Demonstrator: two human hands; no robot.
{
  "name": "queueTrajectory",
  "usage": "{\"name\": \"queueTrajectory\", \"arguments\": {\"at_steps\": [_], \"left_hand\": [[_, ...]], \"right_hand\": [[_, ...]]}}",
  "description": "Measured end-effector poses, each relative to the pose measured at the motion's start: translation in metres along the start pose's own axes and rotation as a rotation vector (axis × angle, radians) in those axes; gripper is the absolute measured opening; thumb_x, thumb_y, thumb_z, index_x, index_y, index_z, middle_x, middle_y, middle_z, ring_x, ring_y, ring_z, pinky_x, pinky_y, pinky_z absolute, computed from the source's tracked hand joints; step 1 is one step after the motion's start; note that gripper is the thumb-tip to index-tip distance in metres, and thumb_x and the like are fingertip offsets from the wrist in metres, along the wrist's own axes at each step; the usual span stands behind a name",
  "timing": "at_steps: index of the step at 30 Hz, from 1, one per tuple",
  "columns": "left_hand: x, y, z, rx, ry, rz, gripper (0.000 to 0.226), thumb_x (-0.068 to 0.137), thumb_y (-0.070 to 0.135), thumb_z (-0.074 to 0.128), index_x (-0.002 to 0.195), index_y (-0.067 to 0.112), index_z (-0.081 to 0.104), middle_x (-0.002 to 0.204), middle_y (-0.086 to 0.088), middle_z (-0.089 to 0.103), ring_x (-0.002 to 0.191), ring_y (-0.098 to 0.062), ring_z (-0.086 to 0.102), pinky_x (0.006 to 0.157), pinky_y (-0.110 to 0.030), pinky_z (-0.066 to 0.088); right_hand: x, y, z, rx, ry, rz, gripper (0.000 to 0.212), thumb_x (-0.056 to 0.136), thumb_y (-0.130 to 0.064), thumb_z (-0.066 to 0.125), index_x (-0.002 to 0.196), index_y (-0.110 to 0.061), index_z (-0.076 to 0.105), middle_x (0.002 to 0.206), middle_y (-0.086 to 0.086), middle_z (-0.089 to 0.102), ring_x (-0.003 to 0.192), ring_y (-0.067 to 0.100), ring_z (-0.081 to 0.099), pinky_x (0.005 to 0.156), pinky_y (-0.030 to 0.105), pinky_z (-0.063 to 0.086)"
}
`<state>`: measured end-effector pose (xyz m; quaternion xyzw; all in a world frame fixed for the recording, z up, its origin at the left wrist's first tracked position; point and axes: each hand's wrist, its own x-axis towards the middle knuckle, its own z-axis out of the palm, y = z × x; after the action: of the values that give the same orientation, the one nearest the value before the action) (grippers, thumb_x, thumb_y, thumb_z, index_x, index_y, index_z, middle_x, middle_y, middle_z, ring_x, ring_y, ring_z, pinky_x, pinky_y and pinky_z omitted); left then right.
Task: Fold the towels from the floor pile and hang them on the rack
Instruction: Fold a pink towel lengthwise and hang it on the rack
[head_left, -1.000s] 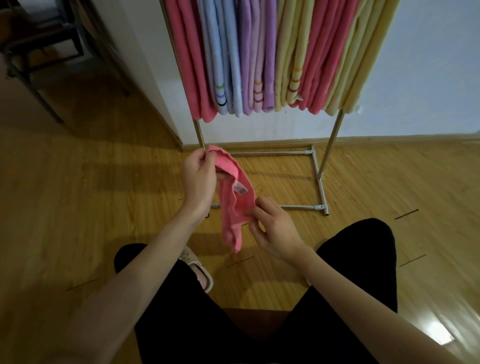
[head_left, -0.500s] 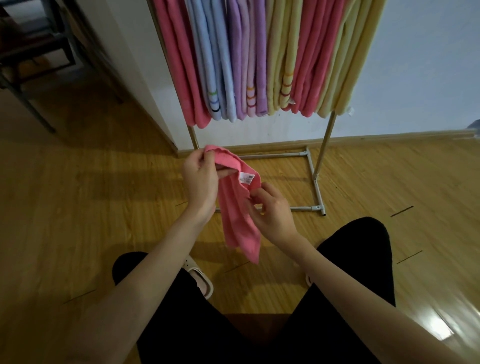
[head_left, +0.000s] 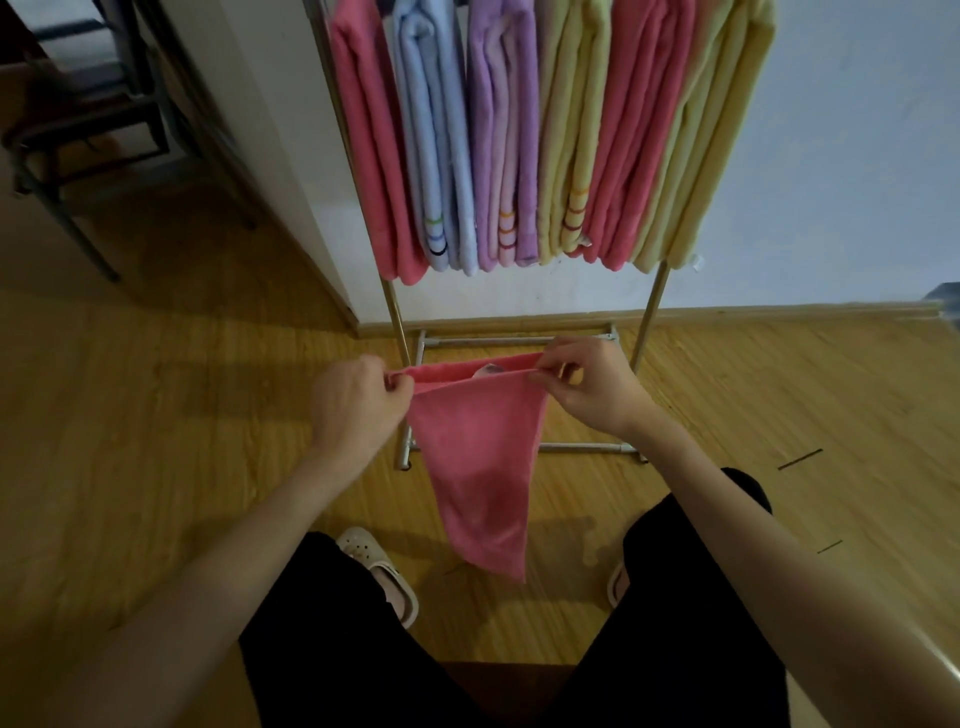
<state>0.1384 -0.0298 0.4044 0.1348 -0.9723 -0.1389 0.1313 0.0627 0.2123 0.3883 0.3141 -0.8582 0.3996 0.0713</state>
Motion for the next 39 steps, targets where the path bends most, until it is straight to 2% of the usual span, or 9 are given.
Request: {"name": "queueTrajectory", "arguments": {"at_steps": [3,7,10,21,28,31,34,37,39], "left_hand": [[0.004,0.005,-0.016,0.108,-0.007,0.027,0.023,0.093,0.036,0.056,0.079,0.018,0.060,0.055,0.005,0.055,0.040,-0.007,0.047,0.035,-0.017,0.028],[0.015,0.015,-0.032,-0.035,-0.002,0.053,0.010,0.090,0.026,0.061,0.088,0.019,0.067,0.070,0.006,0.062,0.053,-0.005,0.053,0.041,-0.018,0.034],[0.017,0.022,-0.036,-0.066,-0.003,0.102,0.011,0.089,0.021,0.060,0.089,0.019,0.071,0.075,0.006,0.066,0.061,-0.006,0.057,0.047,-0.021,0.043],[0.021,0.037,-0.052,-0.121,-0.140,0.204,0.012,0.084,0.011,0.060,0.077,0.016,0.069,0.069,0.005,0.062,0.066,-0.007,0.058,0.050,-0.018,0.036],[0.018,0.048,-0.054,-0.192,-0.282,0.326,0.024,0.083,-0.002,0.049,0.083,0.018,0.062,0.077,0.004,0.063,0.074,-0.013,0.060,0.059,-0.029,0.047],[0.015,0.051,-0.053,-0.332,-0.407,0.351,0.027,0.089,0.000,0.048,0.103,0.021,0.058,0.080,0.001,0.062,0.073,-0.017,0.061,0.062,-0.034,0.048],[0.012,0.054,-0.055,-0.490,-0.670,0.401,0.046,0.093,0.006,0.050,0.130,0.032,0.045,0.086,0.005,0.055,0.073,-0.010,0.055,0.061,-0.024,0.044],[0.009,0.051,-0.053,-0.430,-0.855,0.448,0.061,0.091,-0.002,0.045,0.136,0.039,0.041,0.103,0.016,0.049,0.089,0.000,0.050,0.072,-0.013,0.040],[0.008,0.047,-0.050,-0.291,-0.888,0.495,0.060,0.089,-0.004,0.041,0.133,0.037,0.048,0.111,0.012,0.045,0.106,-0.008,0.046,0.082,-0.019,0.040]], "right_hand": [[0.007,-0.003,-0.011,-0.036,-0.047,-0.033,0.005,0.079,-0.006,0.071,0.078,-0.009,0.074,0.076,0.000,0.067,0.064,0.009,0.058,0.063,0.031,0.052],[0.013,-0.009,-0.025,-0.046,-0.064,-0.033,0.006,0.081,-0.004,0.070,0.083,-0.007,0.073,0.078,0.002,0.068,0.068,0.014,0.061,0.067,0.027,0.052],[0.015,-0.013,-0.035,-0.066,-0.064,-0.019,0.006,0.082,-0.004,0.068,0.086,-0.006,0.073,0.078,0.002,0.068,0.070,0.016,0.062,0.068,0.026,0.053],[0.020,-0.011,-0.054,-0.081,-0.126,0.013,0.014,0.080,0.000,0.064,0.078,-0.014,0.064,0.073,-0.002,0.064,0.068,0.011,0.060,0.064,0.014,0.048],[0.019,-0.007,-0.052,0.031,-0.028,0.072,0.015,0.077,-0.001,0.071,0.075,-0.012,0.062,0.069,-0.005,0.062,0.063,0.012,0.062,0.061,0.023,0.053],[0.018,-0.003,-0.049,0.060,-0.024,0.101,0.014,0.079,-0.001,0.069,0.078,-0.010,0.059,0.068,-0.002,0.063,0.059,0.014,0.061,0.056,0.022,0.050],[0.016,0.001,-0.043,0.113,-0.030,0.100,0.024,0.082,0.001,0.065,0.095,-0.010,0.050,0.071,0.011,0.067,0.066,0.023,0.065,0.063,0.032,0.055],[0.015,0.002,-0.035,0.100,-0.047,0.076,0.027,0.082,0.003,0.065,0.103,-0.012,0.055,0.084,0.006,0.070,0.080,0.017,0.068,0.075,0.034,0.056],[0.016,0.000,-0.031,0.059,-0.062,0.044,0.022,0.082,0.004,0.064,0.100,-0.009,0.066,0.088,0.000,0.070,0.083,0.013,0.067,0.078,0.032,0.056]]}}
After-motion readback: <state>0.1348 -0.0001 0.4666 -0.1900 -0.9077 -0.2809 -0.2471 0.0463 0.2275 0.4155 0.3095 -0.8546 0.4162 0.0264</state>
